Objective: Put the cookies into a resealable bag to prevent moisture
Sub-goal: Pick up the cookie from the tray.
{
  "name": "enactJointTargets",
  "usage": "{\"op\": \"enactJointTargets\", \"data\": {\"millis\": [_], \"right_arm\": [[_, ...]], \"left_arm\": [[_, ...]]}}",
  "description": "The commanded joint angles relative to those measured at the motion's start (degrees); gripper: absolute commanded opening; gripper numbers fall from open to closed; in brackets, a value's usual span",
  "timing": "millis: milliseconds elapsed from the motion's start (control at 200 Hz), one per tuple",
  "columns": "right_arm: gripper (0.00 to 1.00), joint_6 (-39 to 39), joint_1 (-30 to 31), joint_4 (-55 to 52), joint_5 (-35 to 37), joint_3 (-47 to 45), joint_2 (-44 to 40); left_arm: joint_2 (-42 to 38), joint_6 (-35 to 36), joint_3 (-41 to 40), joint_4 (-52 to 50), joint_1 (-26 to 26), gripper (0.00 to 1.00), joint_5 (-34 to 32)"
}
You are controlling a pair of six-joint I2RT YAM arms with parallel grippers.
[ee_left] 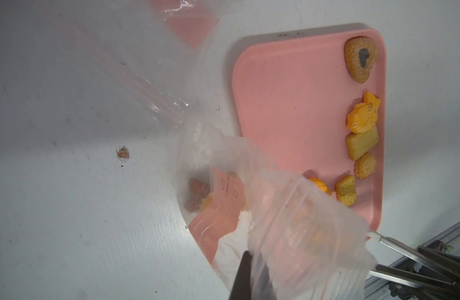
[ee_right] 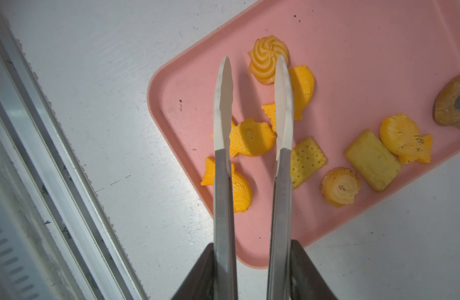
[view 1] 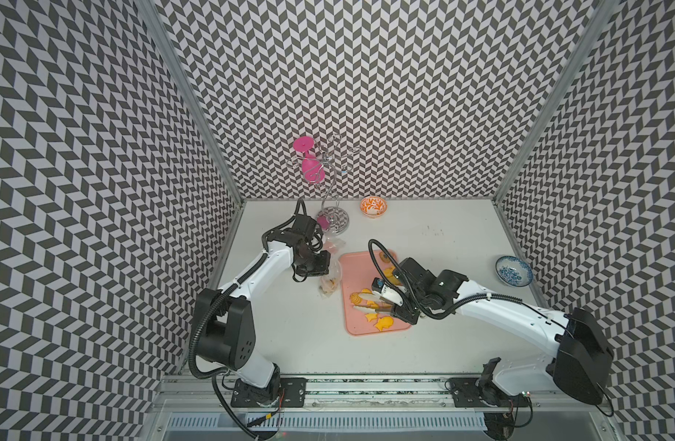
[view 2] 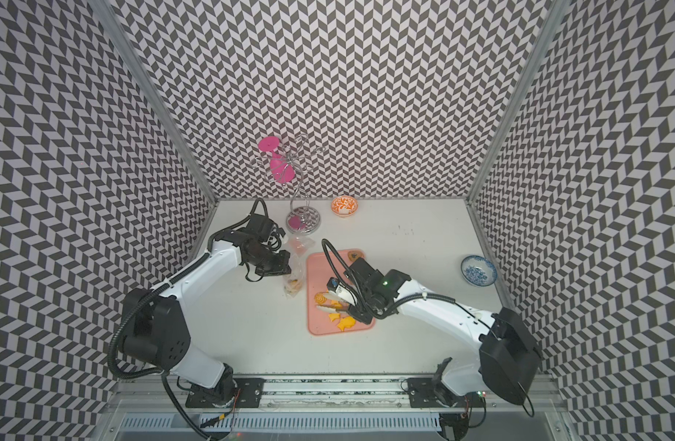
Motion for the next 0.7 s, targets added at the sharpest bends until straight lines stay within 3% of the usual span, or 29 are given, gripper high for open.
{"op": "enactJointTargets", "data": {"millis": [0, 696], "right_arm": [[0.42, 0.44, 0.31, 3.05, 2.44, 1.78, 0.19], [0.43, -1.53, 3.76, 2.56, 3.25, 7.71, 7.63]], "left_arm": [[0.79, 0.40, 0.19, 0.47, 0.31, 0.00, 0.01], [1.11, 0.94, -1.13, 1.53, 0.32, 0.00, 0.31]]}}
